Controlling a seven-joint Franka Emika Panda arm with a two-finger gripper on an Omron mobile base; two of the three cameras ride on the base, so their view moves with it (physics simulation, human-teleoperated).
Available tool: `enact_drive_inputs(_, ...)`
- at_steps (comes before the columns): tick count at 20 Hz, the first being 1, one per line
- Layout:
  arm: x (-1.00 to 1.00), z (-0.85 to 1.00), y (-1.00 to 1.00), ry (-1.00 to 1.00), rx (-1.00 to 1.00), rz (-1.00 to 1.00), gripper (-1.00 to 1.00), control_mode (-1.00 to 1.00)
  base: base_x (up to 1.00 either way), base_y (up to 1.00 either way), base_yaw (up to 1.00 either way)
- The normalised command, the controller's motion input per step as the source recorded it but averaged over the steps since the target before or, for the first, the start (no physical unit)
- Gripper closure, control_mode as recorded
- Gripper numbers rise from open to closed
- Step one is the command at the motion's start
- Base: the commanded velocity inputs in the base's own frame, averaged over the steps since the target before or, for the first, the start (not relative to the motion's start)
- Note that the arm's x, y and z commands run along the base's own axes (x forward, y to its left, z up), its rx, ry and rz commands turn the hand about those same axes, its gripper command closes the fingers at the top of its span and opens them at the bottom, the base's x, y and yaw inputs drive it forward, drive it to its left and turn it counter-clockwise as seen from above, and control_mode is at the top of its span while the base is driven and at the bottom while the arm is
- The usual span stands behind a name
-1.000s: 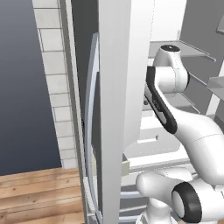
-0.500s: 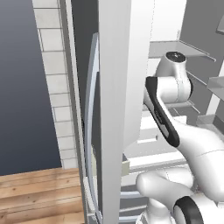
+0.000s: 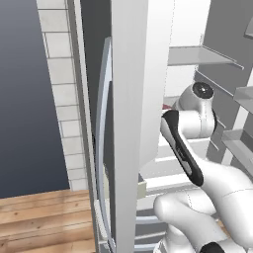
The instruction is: Move the salami and potato from the second highest shelf to the top shelf to make space. Then, place the pitcher from the counter on the cleared second highest shelf.
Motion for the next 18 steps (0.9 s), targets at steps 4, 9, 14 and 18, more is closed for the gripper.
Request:
enact_drive_inputs(4, 0.50, 0.00, -0.09, 0.02, 0.02, 0.09, -1.00, -1.00, 0.00, 0.00, 0.00)
enact_drive_inputs(9, 0.57, -0.05, 0.00, 0.04, 0.00, 0.10, -1.00, -1.00, 0.00, 0.00, 0.00)
enact_drive_inputs(14, 0.56, -0.18, 0.00, 0.00, 0.00, 0.08, -1.00, -1.00, 0.00, 0.00, 0.00)
enact_drive_inputs(18, 0.49, -0.24, -0.01, 0.00, 0.00, 0.05, -1.00, -1.00, 0.00, 0.00, 0.00)
